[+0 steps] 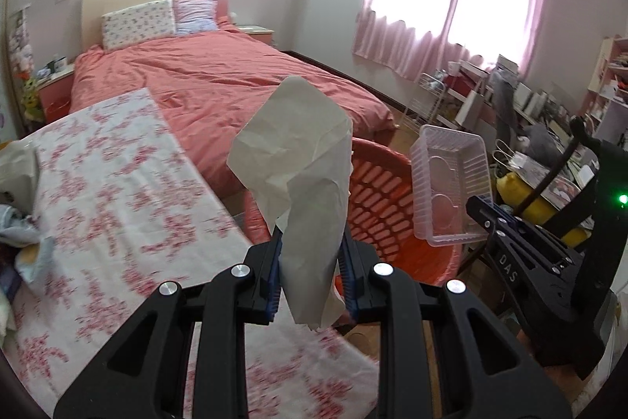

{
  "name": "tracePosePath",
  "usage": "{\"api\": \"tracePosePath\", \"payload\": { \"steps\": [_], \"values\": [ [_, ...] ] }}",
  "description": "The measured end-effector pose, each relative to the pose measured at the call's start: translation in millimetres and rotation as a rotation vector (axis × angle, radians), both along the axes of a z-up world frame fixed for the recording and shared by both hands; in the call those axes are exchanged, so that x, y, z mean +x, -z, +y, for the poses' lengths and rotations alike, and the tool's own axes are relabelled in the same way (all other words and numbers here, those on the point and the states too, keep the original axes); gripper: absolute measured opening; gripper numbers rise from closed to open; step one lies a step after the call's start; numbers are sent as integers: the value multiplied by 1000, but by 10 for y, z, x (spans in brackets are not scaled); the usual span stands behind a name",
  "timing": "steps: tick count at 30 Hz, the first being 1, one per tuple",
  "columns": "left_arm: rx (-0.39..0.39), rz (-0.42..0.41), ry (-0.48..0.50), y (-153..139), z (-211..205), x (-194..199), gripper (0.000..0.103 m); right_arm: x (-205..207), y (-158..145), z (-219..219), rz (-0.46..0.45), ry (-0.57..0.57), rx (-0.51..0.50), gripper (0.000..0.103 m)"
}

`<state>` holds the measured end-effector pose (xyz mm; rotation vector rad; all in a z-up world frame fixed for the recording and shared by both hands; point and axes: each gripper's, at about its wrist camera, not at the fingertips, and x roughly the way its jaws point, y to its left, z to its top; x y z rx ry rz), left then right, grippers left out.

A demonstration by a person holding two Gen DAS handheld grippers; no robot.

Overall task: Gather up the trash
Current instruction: 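Carry the tissue and plastic tray over the orange basket with both tools, then open both tools to drop the tissue and tray into the basket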

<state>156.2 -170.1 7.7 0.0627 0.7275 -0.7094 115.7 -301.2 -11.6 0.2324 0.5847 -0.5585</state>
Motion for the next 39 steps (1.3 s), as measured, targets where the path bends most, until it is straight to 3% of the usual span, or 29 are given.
{"api": "tracePosePath", "payload": {
  "steps": [11,30,33,37,39],
  "values": [
    [17,14,67,118,-370,13,25,-5,79,-311,-6,43,24,6],
    [54,43,93,257,-577,62,25,163,204,-477,-7,27,86,6],
    [62,51,90,287,-598,66,32,201,244,-528,-3,12,114,7],
    [72,56,77,320,-595,68,48,222,287,-560,-4,5,138,22],
    [76,57,70,329,-585,72,50,210,307,-563,-2,5,142,26]
  ]
}}
